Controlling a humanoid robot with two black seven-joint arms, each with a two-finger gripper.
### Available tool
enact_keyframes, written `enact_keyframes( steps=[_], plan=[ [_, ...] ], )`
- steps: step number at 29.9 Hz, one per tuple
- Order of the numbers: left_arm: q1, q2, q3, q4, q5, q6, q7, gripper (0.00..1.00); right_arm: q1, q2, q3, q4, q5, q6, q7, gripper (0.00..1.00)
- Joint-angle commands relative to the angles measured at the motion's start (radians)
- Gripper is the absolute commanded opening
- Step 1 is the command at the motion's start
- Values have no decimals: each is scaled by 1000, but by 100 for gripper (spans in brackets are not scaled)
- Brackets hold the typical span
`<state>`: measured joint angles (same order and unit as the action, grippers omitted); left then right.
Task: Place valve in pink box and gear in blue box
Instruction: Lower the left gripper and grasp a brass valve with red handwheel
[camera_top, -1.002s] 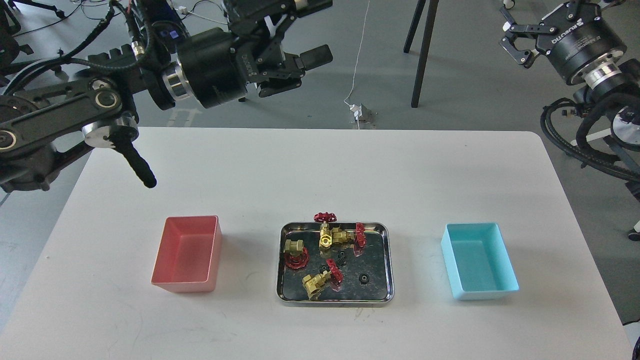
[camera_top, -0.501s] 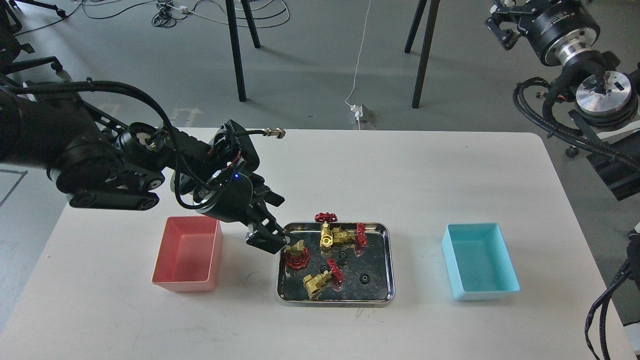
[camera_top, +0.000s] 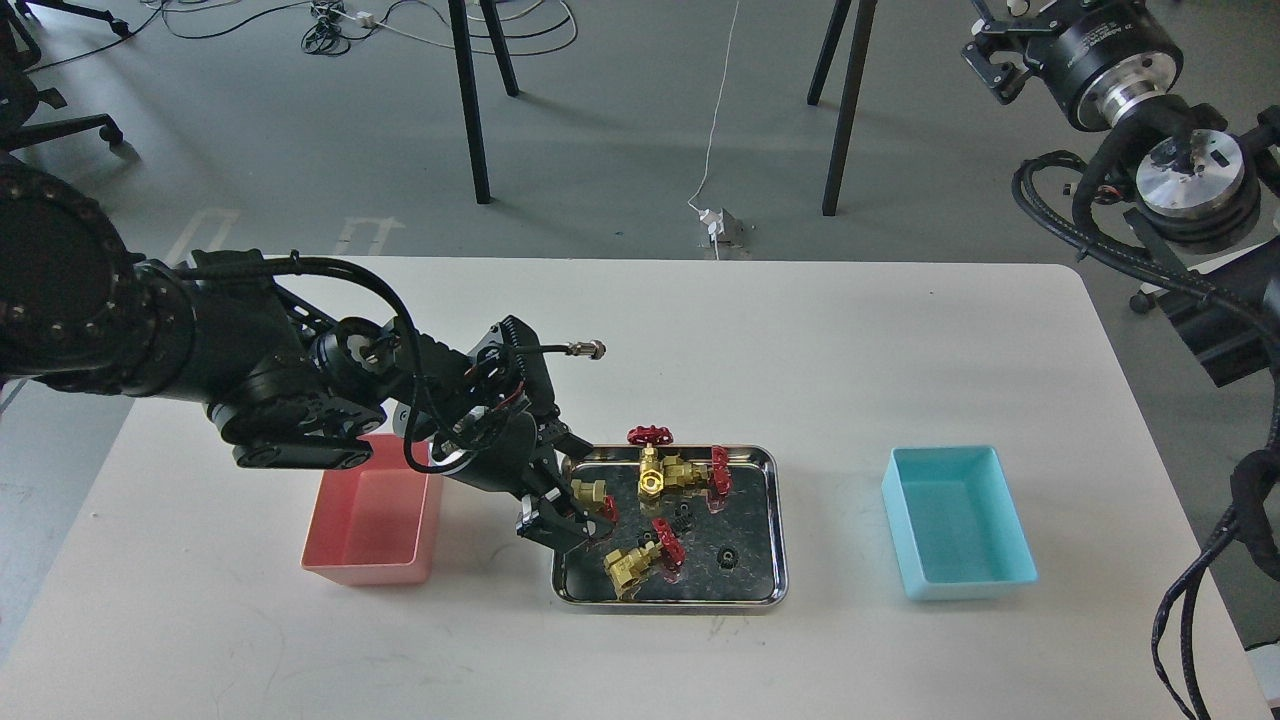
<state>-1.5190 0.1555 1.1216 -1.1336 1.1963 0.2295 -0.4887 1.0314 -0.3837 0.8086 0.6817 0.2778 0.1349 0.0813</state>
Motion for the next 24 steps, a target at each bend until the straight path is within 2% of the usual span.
enact_keyframes(
  steps=[1, 7, 14, 21, 24],
  plan=[
    [32, -1, -2, 40, 23, 13, 0, 90, -10, 0, -2, 7, 0, 0, 0, 99],
    [91, -4, -2, 104, 45, 16, 0, 79, -22, -4, -2, 9, -2, 2, 0, 99],
    [126, -28, -2, 147, 49, 22, 0, 59, -31, -7, -2, 9, -2, 5, 0, 99],
    [126, -31, -2, 149, 51, 47, 0, 51, -53, -4, -2, 1, -6, 5, 0, 99],
    [126, -30, 0, 149, 52, 50, 0, 37, -63, -1, -2, 1, -6, 5, 0, 99]
  ],
)
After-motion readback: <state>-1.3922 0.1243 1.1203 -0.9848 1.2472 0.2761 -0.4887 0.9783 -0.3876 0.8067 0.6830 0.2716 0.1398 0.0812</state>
